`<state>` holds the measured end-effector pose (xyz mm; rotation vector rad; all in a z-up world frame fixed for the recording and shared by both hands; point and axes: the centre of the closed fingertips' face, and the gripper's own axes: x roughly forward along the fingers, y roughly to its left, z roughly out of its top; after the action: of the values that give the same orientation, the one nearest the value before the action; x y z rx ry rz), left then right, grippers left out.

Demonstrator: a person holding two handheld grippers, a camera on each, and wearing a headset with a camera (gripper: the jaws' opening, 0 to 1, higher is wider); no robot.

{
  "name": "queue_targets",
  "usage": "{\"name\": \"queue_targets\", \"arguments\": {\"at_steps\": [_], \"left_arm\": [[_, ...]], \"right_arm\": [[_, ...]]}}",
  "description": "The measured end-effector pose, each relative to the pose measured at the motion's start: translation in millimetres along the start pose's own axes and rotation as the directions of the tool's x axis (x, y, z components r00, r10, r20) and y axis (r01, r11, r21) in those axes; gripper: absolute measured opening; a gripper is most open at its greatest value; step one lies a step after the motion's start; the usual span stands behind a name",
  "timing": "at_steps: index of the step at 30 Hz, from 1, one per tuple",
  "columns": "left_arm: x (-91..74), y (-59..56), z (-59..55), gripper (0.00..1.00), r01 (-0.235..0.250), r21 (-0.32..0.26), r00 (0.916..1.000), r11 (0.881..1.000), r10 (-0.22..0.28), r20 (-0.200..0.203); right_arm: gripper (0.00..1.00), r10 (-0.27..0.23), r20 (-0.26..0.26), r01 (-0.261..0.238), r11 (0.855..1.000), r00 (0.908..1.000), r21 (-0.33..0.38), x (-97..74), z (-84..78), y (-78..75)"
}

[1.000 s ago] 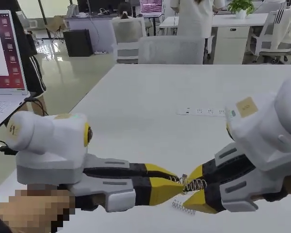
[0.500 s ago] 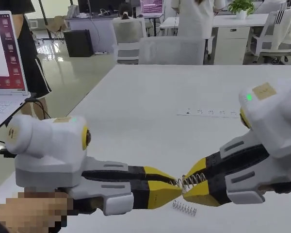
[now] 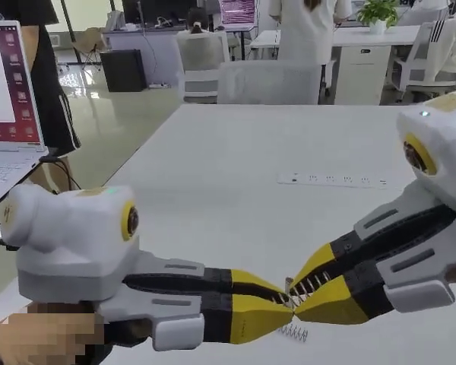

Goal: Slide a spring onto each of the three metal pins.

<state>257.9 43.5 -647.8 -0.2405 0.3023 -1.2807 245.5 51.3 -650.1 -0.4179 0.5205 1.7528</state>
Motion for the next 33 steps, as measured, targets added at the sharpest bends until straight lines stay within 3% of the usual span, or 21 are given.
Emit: {"name": "queue_targets", "arguments": {"at_steps": [6, 9, 15, 17, 20, 23, 25, 28, 31, 33], "left_arm": [[-0.1, -4.9, -0.6, 0.02, 0.022, 0.019, 0.9997, 1.000, -0.022, 0.014], [3.4, -8.2, -4.2, 0.02, 0.030, 0.040, 0.9996, 0.999, -0.030, -0.002], [2.7, -3.0, -3.9, 0.02, 0.009, 0.063, 1.0000, 0.998, -0.009, -0.003], [2.7, 0.0, -5.2, 0.03, -0.003, 0.071, 1.0000, 0.997, 0.003, -0.007], [3.4, 2.5, -6.2, 0.03, -0.009, 0.073, 1.0000, 0.997, 0.009, 0.001], [5.3, 10.2, -12.4, 0.06, -0.041, 0.078, 0.9990, 0.996, 0.042, -0.016], [6.6, 13.1, -14.7, 0.16, -0.061, 0.077, 0.9979, 0.995, 0.062, -0.019], [4.4, 19.6, -15.6, 0.19, -0.101, 0.090, 0.9946, 0.991, 0.102, -0.014], [-4.5, 32.1, -14.4, 0.26, -0.182, 0.098, 0.9833, 0.979, 0.182, 0.005], [-9.4, 36.1, -15.7, 0.30, -0.211, 0.113, 0.9774, 0.971, 0.211, 0.004]], "right_arm": [[0.08, 0.020, -0.026, -0.021, 1.000, 0.9994, -0.010, 0.0, 1.5, 6.3], [0.08, 0.040, -0.010, -0.041, 0.999, 0.9991, -0.006, -0.8, 9.0, 10.2], [0.08, 0.013, -0.076, -0.014, 1.000, 0.9970, -0.016, 1.0, 4.8, 6.9], [0.08, -0.007, -0.121, 0.003, 0.999, 0.9927, -0.033, 1.1, -0.3, 4.0], [0.08, -0.004, -0.127, 0.001, 1.000, 0.9919, -0.023, 1.6, 0.9, 2.7], [0.08, -0.027, -0.154, 0.023, 0.999, 0.9878, -0.026, -2.1, -3.4, -7.1], [0.08, -0.038, -0.167, 0.034, 0.999, 0.9852, -0.026, -3.4, -5.4, -11.7], [0.08, -0.073, -0.205, 0.068, 0.997, 0.9761, -0.031, -6.5, -12.0, -23.3], [0.08, -0.109, -0.251, 0.103, 0.994, 0.9619, -0.035, -10.7, -22.1, -34.9], [0.08, -0.129, -0.274, 0.124, 0.992, 0.9532, -0.034, -13.6, -28.7, -42.8]]}}
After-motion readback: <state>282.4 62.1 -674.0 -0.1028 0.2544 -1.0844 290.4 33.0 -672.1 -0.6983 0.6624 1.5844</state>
